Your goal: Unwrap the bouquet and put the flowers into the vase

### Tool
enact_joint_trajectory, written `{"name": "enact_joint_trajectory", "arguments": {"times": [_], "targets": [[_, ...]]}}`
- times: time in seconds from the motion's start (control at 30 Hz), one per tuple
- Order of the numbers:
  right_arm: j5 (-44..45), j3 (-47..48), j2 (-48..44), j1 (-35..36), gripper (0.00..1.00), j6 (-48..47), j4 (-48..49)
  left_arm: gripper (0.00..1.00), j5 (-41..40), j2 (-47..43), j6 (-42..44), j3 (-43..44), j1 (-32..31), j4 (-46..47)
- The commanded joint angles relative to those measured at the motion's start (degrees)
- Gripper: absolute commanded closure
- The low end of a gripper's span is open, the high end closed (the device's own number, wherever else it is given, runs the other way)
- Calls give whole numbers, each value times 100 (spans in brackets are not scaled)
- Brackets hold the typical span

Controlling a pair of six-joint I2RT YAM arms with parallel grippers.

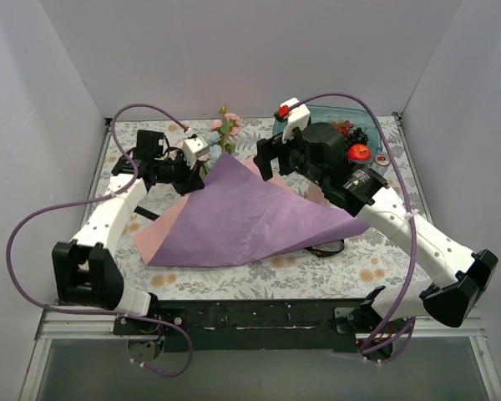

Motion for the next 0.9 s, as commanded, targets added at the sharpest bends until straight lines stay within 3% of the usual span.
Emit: {"name": "enact_joint_trajectory", "arguments": {"times": [0.0,0.13,0.4,0.57,0.67,0.87], "targets": [[172,553,-220,19,2,-161,40,100,802,-1524,1255,7,-87,-654],[119,571,-273,19,2,-161,40,100,1496,-2581,2266,-425,-122,-970],[-267,317,-378,19,2,-21,23,100,1894,-2909,4137,-152,-166,-2973],[-821,-227,-589,343,2,164,-92,100,1894,-3234,4271,-530,-166,-3168],[-341,-991,-712,1037,2,216,-162,100,1964,-3454,4491,-618,-166,-3300],[-645,-1968,-1028,1328,3,594,312,99,1999,-3858,5194,-636,-166,-3994]]}}
